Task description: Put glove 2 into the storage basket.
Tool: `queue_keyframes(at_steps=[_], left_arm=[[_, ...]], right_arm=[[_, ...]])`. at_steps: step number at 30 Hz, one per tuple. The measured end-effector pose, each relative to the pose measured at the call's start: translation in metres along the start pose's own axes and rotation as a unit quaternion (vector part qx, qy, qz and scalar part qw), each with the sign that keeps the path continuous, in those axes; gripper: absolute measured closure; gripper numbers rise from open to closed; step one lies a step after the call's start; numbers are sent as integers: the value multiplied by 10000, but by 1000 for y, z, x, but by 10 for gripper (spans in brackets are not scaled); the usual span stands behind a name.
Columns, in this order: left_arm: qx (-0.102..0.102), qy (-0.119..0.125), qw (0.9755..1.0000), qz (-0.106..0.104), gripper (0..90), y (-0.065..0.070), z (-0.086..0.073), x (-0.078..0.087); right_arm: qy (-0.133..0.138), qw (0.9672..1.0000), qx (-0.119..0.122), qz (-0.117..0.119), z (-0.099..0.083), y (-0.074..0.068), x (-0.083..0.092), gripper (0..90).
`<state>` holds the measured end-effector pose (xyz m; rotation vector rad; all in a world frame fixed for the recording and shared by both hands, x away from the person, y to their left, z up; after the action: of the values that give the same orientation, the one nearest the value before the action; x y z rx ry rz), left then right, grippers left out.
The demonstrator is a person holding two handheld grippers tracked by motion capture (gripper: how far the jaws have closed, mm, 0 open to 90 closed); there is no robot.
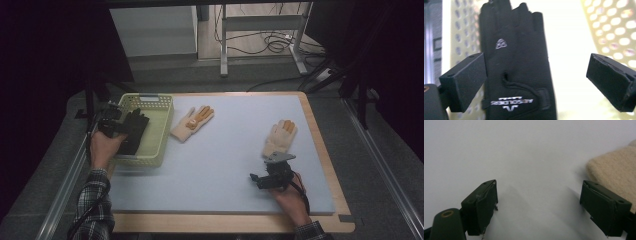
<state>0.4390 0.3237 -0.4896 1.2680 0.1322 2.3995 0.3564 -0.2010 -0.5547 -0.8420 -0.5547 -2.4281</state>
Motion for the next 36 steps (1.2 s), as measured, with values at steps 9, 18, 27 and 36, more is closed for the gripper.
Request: queue_keyframes(at_steps=[9,18,27,36], left_arm=[[-536,383,9963,-559,32,31,-6,6],[-1155,549,9880,-865,24,71,-11,10],[-1680,636,9775,-1105,17,111,-19,14],[-2191,802,9617,-1436,18,150,-34,12]], right_arm=[[-11,10000,5,0,0,0,0,145],[-12,10000,5,-1,0,0,0,145],[-26,10000,-28,13,0,1,0,145],[-39,10000,-47,18,0,0,0,145]])
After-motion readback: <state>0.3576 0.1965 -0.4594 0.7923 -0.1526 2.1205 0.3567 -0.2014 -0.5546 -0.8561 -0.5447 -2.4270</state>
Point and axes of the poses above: each handheld gripper's, and its own axes: x roughly backward along the jaws, z roughly out of its top, y roughly to its right, the point moved 3 cm from there along -x, roughly forward along the jaws, and after that the axes turned 12 degrees about -z, right-handed, at the moved point
